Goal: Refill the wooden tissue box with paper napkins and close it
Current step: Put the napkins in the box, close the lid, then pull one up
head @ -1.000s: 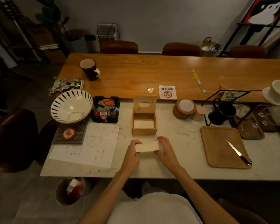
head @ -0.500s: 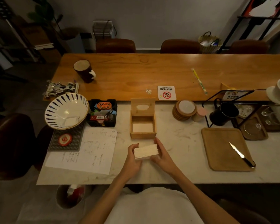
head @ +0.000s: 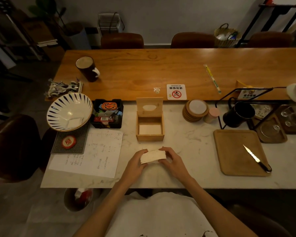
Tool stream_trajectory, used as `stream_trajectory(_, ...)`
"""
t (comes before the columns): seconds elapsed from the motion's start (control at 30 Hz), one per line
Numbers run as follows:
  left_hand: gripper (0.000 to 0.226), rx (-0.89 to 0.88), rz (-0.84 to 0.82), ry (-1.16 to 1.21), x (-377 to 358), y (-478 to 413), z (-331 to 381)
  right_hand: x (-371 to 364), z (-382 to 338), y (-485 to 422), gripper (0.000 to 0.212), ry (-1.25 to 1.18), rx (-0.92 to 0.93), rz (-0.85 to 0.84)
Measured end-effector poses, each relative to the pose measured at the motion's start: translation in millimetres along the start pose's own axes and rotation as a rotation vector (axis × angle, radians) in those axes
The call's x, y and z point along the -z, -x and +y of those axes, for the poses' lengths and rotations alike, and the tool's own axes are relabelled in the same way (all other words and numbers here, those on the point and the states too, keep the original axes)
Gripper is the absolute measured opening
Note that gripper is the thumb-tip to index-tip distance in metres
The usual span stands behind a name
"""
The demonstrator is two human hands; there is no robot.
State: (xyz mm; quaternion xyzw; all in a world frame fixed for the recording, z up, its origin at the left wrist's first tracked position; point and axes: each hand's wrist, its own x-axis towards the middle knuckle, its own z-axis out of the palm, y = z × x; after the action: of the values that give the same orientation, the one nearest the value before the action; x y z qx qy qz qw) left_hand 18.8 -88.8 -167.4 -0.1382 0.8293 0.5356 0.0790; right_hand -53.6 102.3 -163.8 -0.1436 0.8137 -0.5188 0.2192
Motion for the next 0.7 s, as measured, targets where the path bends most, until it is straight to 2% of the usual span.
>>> stream_trajectory(0.2,0.041,0.003,-0.016,0.0,8,-4,6,6,2,-5,0.047,0.048,-0.042,-0.08)
stream_trajectory(0.3,0.035,0.192,0.005,0.283,19,-10,10,20,-10,-10,0.054,-0.163,-0.207,-0.129)
stream_trajectory(0.37,0.042,0.35,0.018,0.445,26,-15,10,28,-16,-15,0.051,-0.271,-0.316,-0.212)
stream_trajectory(0.47,0.052,0.418,-0.031,0.504,27,-17,11,34,-17,-21,0.046,-0.287,-0.395,-0.265)
stream_trajectory(0.57,0.037,0.287,-0.04,0.368,26,-13,22,40,-15,-24,0.056,-0.104,-0.291,-0.329)
stream_trajectory(0.63,0.029,0.144,-0.066,0.252,24,-11,31,38,-21,-25,0.067,0.174,-0.167,-0.403)
stream_trajectory(0.7,0.025,0.031,-0.105,0.186,19,-9,39,30,-31,-26,0.063,0.512,0.012,-0.383)
